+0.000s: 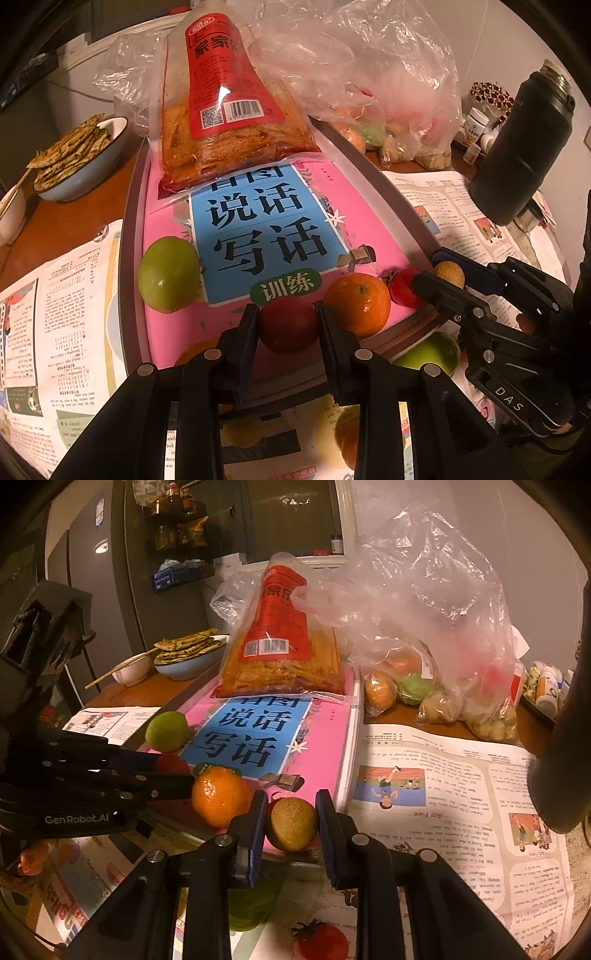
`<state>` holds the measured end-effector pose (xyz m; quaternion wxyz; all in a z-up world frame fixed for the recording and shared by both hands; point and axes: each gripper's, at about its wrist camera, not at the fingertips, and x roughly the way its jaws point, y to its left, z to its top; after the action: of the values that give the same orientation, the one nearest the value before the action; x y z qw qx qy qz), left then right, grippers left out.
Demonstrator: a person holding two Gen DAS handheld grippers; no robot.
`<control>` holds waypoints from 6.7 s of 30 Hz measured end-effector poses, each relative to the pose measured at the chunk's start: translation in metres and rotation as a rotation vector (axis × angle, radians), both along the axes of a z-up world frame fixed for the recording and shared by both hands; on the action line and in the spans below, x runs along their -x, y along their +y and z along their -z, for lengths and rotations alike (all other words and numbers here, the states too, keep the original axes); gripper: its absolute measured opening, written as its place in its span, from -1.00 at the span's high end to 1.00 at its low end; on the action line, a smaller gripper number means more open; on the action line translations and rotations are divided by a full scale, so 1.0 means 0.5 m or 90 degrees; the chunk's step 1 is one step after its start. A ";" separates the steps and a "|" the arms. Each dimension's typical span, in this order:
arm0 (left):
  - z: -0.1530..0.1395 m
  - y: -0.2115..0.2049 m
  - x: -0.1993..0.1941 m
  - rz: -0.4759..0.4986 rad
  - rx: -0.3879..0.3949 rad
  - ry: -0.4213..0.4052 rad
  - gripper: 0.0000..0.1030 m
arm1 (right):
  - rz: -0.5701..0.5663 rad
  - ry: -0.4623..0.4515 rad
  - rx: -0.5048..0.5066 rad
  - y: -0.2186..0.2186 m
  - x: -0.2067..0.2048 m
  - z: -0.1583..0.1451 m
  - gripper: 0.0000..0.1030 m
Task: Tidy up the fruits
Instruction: 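Lower and release the red tomato on the book with the left tool while the right tool releases the kiwi, then withdraw both open tools from the book back toward the loose fruit, then grasp a mandarin with the left tool while the right tool grasps a red cherry tomato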
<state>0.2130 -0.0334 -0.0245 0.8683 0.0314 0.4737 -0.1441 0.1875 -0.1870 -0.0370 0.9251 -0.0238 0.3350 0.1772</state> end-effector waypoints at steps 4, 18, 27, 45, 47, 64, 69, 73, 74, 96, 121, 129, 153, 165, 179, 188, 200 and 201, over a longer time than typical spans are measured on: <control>0.000 -0.001 0.000 -0.001 -0.003 -0.001 0.36 | 0.000 0.005 0.002 0.000 0.000 0.001 0.47; -0.001 -0.001 0.003 0.002 -0.005 -0.001 0.36 | 0.001 0.011 -0.006 -0.004 0.010 0.002 0.47; -0.001 -0.001 0.003 0.001 -0.005 -0.001 0.36 | -0.006 0.008 -0.030 -0.007 0.020 -0.003 0.22; -0.001 -0.002 0.004 -0.005 -0.010 -0.003 0.33 | 0.033 -0.022 -0.093 -0.054 0.060 -0.043 -0.33; -0.001 -0.003 0.005 -0.006 -0.011 -0.003 0.32 | 0.032 -0.022 -0.095 -0.053 0.063 -0.044 -0.34; -0.041 0.020 0.028 -0.031 0.016 -0.038 -0.29 | 0.042 -0.031 -0.109 -0.063 0.080 -0.057 -0.59; -0.060 0.031 0.037 -0.042 0.032 -0.054 -0.43 | 0.049 -0.040 -0.109 -0.066 0.086 -0.066 -0.62; -0.074 0.039 0.046 -0.050 0.041 -0.065 -0.45 | 0.055 -0.044 -0.113 -0.071 0.090 -0.072 -0.78; -0.078 0.041 0.050 -0.051 0.044 -0.068 -0.45 | 0.055 -0.045 -0.114 -0.071 0.092 -0.074 -0.79; -0.124 0.042 0.105 -0.038 0.089 -0.100 -0.45 | 0.043 -0.060 -0.116 -0.065 0.116 -0.092 -0.93; -0.175 0.034 0.156 -0.042 0.108 -0.131 -0.47 | 0.055 -0.085 -0.146 -0.103 0.155 -0.133 -0.98; -0.184 0.036 0.169 -0.055 0.107 -0.138 -0.47 | 0.052 -0.086 -0.154 -0.118 0.165 -0.138 -0.98; -0.108 0.036 0.197 -0.026 0.074 -0.085 -0.47 | 0.052 -0.018 -0.067 -0.121 0.164 -0.069 -0.98; -0.055 0.015 0.209 -0.002 0.057 -0.049 -0.47 | 0.050 0.035 -0.007 -0.100 0.154 -0.002 -0.98; 0.010 -0.023 0.199 0.031 0.025 0.005 -0.47 | 0.066 0.085 0.027 -0.103 0.112 0.045 -0.83; 0.036 -0.025 0.183 0.028 0.040 0.033 -0.47 | 0.042 0.080 0.069 -0.071 0.093 0.056 -0.28; 0.044 -0.039 0.171 0.040 0.058 0.036 0.21 | 0.027 0.073 0.040 -0.069 0.093 0.050 0.42; 0.044 -0.038 0.170 0.039 0.061 0.035 0.21 | 0.027 0.073 0.038 -0.070 0.093 0.050 0.42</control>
<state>0.1281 -0.0525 -0.0463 0.8508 0.0002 0.4885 -0.1936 0.1411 -0.2222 -0.0621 0.9068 -0.0339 0.3930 0.1486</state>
